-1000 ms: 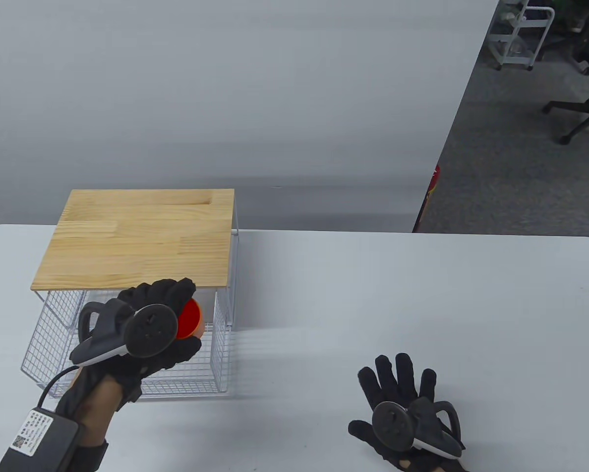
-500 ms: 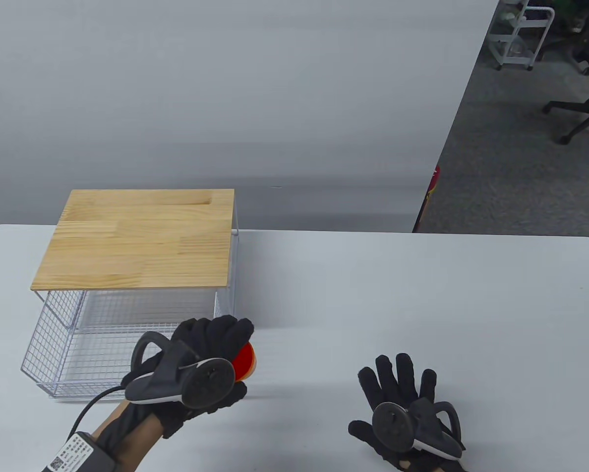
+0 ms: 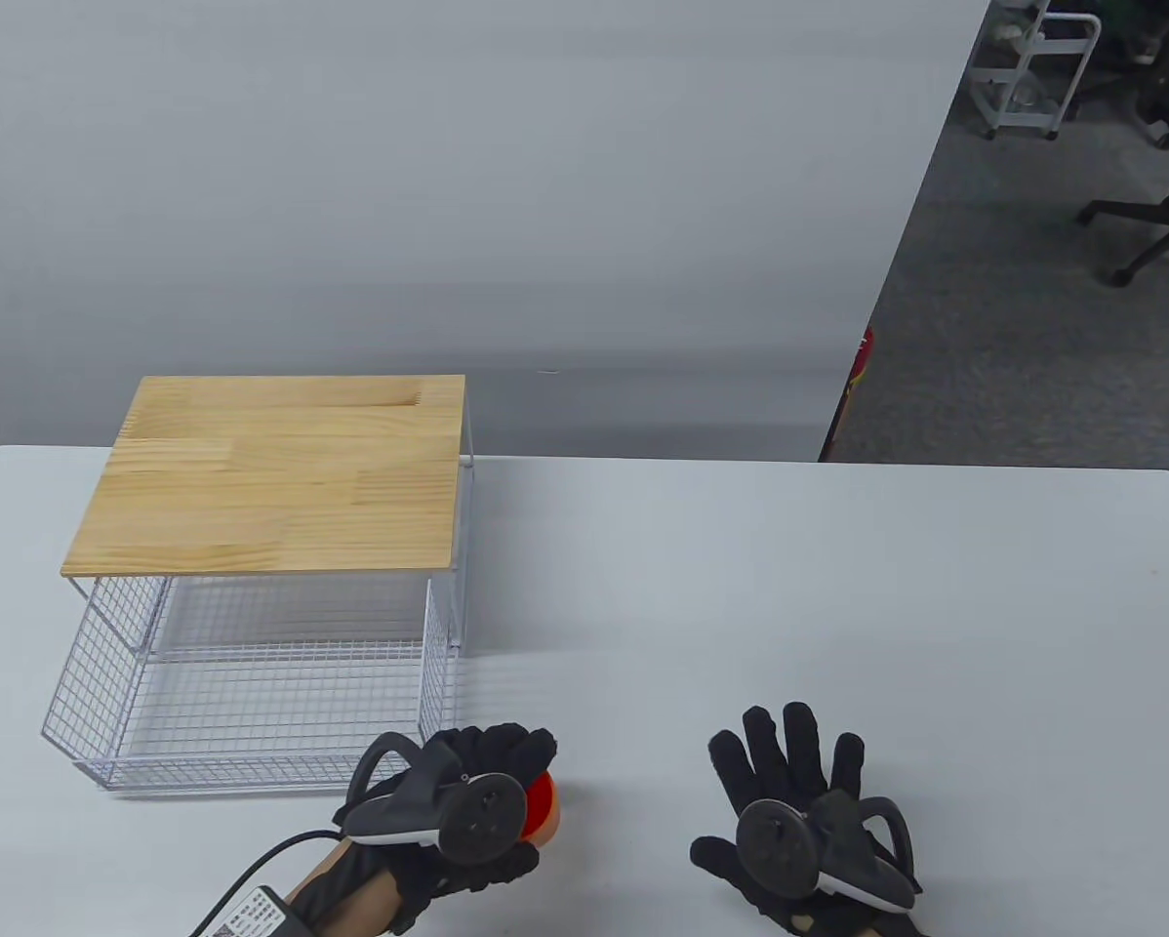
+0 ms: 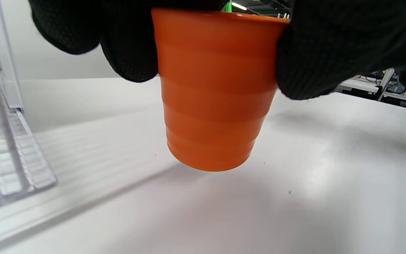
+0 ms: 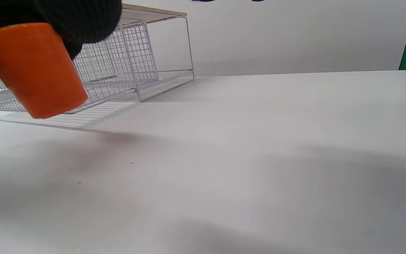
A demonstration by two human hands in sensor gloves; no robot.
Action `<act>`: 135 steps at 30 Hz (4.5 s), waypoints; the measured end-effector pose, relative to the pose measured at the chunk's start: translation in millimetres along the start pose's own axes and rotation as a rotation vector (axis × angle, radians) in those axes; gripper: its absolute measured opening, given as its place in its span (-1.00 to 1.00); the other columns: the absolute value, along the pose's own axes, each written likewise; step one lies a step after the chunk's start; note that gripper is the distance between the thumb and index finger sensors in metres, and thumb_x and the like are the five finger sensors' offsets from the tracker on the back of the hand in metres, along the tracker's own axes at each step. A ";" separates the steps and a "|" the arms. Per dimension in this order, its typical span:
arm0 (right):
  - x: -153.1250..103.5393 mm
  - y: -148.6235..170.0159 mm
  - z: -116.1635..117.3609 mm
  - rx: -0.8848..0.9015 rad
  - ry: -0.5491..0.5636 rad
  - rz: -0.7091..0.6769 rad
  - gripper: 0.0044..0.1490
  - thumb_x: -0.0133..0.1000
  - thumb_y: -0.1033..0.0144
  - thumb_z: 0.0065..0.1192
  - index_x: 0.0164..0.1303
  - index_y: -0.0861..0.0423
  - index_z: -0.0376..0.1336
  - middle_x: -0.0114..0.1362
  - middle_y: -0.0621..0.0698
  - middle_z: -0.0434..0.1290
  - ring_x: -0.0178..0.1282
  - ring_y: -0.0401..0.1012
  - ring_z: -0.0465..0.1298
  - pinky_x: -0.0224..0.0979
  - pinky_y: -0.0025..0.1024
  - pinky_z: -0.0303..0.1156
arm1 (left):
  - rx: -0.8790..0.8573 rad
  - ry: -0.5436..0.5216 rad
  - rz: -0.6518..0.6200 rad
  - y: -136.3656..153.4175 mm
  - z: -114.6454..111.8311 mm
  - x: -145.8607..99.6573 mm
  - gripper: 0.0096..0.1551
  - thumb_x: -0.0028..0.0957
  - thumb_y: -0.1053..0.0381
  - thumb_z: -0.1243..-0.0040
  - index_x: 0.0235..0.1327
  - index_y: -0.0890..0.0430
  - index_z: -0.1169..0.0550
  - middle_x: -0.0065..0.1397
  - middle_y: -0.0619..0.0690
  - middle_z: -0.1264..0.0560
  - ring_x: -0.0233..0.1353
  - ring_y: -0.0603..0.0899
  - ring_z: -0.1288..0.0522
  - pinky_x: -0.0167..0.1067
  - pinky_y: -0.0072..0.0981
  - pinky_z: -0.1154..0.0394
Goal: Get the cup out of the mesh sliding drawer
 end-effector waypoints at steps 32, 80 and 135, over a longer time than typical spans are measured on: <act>-3.8 0.2 -3.5 0.006 0.028 -0.008 0.17 0.12 -0.32 0.01 0.69 0.16 -0.25 0.75 0.42 -0.29 0.59 0.45 -0.40 0.32 0.68 -0.43 | 0.008 0.068 -0.020 -13.2 -37.1 18.0 0.29 -0.07 -0.43 -0.39 0.64 0.31 -0.16 0.60 0.35 -0.30 0.39 0.44 -0.54 0.30 0.50 -0.43; -3.0 1.5 -4.0 0.007 0.014 0.013 0.17 0.12 -0.31 0.03 0.68 0.16 -0.25 0.75 0.42 -0.29 0.59 0.45 -0.41 0.32 0.67 -0.42 | 0.172 -0.191 0.216 59.4 73.9 -110.0 0.54 -0.03 -0.51 -0.26 0.62 0.33 0.29 0.70 0.43 0.30 0.61 0.74 0.29 0.41 0.74 0.17; 0.3 4.6 -3.0 0.020 -0.017 0.031 0.17 0.12 -0.30 0.04 0.68 0.16 -0.25 0.75 0.42 -0.29 0.59 0.45 -0.40 0.32 0.67 -0.42 | 0.071 0.037 0.459 173.2 -39.9 -113.1 -0.09 0.12 -0.23 -0.34 0.61 0.16 -0.30 0.67 0.19 -0.41 0.63 0.50 -0.47 0.38 0.52 -0.40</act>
Point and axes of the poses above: the tracker on the back of each hand, its own y axis roughly to the little-finger side, its own x axis roughly from the wrist to the fingertips, z = x × y, the point moved 2 cm from there along x, roughly from the wrist to the fingertips
